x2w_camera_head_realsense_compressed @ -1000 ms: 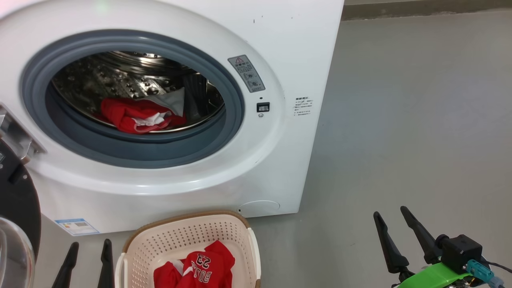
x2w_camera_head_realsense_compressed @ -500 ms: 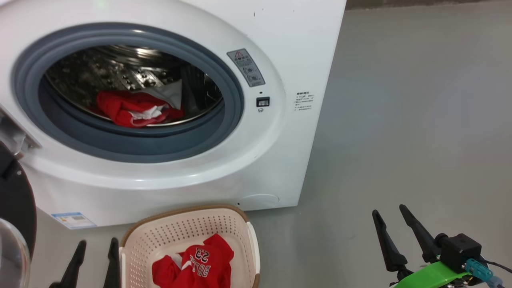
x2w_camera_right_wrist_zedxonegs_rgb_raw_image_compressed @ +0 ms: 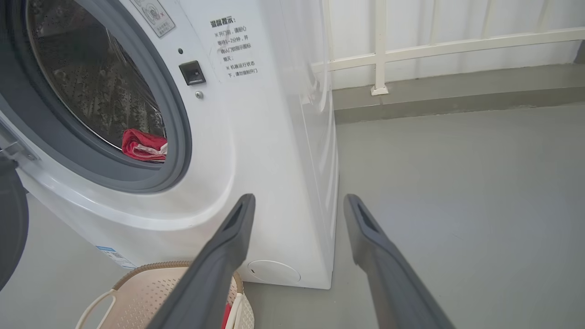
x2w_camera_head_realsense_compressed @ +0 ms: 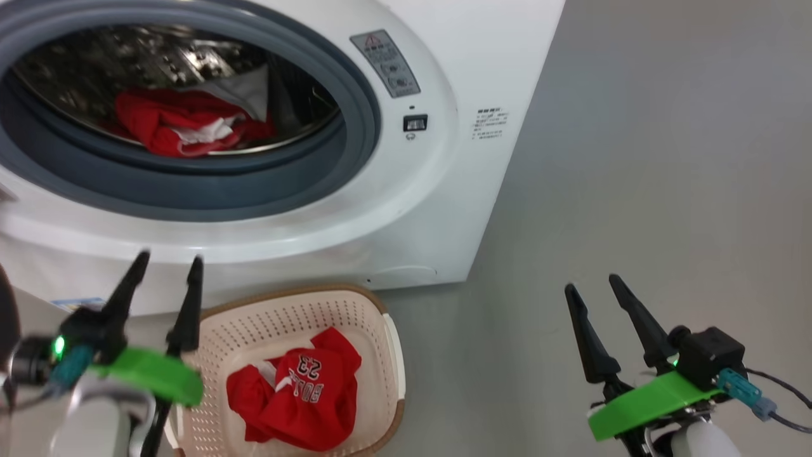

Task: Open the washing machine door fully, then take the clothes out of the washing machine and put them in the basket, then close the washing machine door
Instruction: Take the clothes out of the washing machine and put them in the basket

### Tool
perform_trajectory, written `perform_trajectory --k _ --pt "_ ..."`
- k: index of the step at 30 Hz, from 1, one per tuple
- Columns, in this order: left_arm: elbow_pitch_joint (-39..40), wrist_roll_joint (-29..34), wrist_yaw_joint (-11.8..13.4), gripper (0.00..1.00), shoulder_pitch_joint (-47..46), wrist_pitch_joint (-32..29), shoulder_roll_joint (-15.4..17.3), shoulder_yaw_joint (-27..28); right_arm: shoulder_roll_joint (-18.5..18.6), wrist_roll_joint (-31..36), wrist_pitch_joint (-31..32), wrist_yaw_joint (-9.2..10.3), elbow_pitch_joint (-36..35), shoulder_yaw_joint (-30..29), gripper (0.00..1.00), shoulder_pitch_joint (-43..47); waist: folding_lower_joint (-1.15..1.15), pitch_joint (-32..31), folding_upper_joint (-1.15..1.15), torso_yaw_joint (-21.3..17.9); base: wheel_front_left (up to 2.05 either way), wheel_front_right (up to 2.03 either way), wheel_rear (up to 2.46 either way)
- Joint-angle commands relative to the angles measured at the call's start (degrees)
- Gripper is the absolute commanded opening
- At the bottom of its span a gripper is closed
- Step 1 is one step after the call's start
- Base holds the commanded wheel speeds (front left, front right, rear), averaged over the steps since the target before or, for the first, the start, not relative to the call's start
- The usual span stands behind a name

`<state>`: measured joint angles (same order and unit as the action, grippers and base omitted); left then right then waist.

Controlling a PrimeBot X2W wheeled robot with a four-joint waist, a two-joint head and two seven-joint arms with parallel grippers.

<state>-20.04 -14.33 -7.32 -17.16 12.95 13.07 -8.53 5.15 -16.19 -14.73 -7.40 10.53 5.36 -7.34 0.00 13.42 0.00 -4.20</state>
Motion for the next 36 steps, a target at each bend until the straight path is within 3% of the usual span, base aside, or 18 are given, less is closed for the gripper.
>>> perform_trajectory --k 1,8,16,36 --pt "-0.8 2.5 0.0 1.0 -5.0 -1.0 2.5 0.3 -0.4 1.1 -0.3 -0.09 -1.3 2.0 1.0 -1.9 0.0 2.8 0.0 -1.0 0.0 0.0 0.0" --pt "-9.8 10.5 1.5 1.0 -18.8 -5.8 4.7 -4.9 -1.6 1.3 -0.3 -0.09 -1.2 2.9 1.0 -4.5 0.0 5.6 0.0 -2.1 0.0 0.0 0.0" --pt "-20.0 15.2 2.6 1.0 -31.1 -10.2 5.8 -8.0 -2.2 1.2 -0.3 -0.09 -1.7 3.1 1.0 -6.2 0.0 8.2 0.0 -3.3 0.0 0.0 0.0" --pt "-42.2 20.4 3.8 1.0 -51.3 -14.4 7.6 -12.9 -2.3 -1.6 -0.3 -0.09 -3.2 4.7 1.0 -10.1 0.0 13.7 0.0 -6.6 0.0 0.0 0.0"
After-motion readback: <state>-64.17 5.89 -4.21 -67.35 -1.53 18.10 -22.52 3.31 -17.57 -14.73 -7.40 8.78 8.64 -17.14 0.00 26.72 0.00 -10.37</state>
